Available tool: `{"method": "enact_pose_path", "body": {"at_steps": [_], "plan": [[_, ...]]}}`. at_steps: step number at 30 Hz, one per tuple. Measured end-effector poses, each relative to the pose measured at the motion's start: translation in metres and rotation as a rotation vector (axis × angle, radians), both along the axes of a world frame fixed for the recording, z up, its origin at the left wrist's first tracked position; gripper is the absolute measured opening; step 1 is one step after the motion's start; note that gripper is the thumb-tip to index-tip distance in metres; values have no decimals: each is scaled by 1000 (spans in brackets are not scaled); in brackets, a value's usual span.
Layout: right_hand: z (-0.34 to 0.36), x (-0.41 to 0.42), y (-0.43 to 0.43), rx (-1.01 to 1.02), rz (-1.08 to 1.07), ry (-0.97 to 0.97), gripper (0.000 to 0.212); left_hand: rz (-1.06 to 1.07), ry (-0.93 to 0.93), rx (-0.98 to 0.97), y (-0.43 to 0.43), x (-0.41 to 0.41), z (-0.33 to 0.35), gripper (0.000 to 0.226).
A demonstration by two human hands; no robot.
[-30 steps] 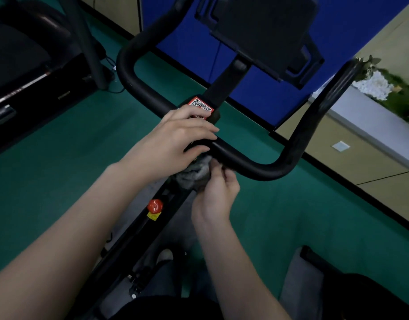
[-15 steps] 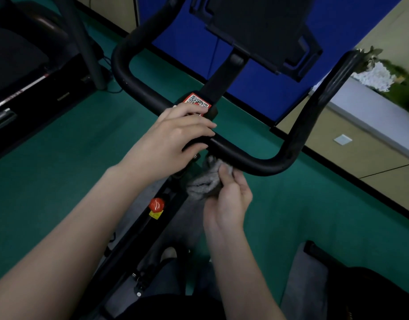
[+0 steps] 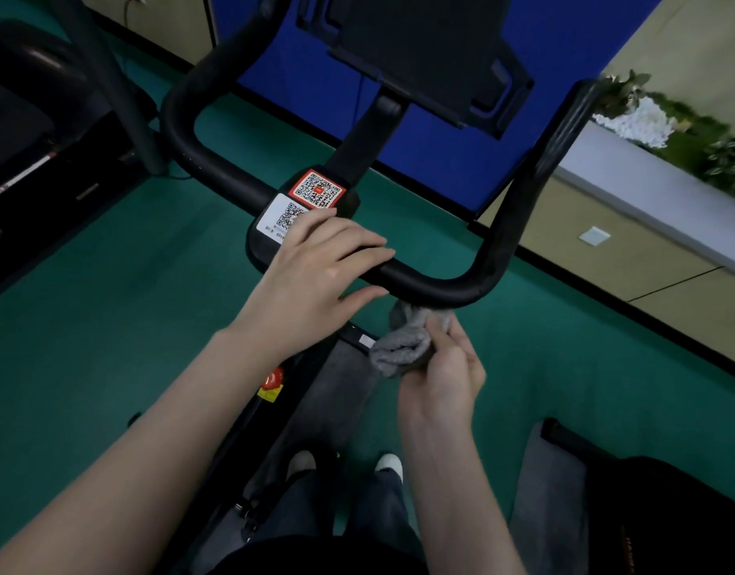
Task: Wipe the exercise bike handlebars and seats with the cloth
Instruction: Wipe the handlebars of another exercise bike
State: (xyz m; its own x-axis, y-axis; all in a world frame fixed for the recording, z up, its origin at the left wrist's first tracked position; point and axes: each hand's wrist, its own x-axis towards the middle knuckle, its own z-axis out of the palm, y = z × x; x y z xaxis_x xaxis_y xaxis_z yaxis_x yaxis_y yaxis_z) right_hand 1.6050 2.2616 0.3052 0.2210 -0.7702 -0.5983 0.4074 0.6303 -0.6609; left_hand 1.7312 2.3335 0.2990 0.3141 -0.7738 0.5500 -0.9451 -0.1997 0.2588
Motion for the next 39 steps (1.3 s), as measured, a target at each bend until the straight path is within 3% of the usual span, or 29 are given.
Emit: {"method": "enact_pose_path", "body": {"at_steps": [8,13,23,25,32,35,39], "plan": [[4,7,11,14,24,36,22,31,12,-42,-9,-8,-2,32],[0,-8,-13,-116,-156,120,25,45,60,-57,-10,-8,-4,32],[-4,-10,-9,-330,-163,204,14,49,51,-89,-12,-8,-6,30],[0,-14,-18,-443,-193,262,16,53,52,-93,-12,-8,-7,30],[-8,-16,-13,-1170,-51,627,19,65,60,-107,-12,-8,-6,29],[-10,-21,-16,-1320,9,668,16,58,62,-105,-12,-8,-6,30],[-1,-20,-47,-1375,15,740,19,60,68,-110,-12,-7,-6,30]]}}
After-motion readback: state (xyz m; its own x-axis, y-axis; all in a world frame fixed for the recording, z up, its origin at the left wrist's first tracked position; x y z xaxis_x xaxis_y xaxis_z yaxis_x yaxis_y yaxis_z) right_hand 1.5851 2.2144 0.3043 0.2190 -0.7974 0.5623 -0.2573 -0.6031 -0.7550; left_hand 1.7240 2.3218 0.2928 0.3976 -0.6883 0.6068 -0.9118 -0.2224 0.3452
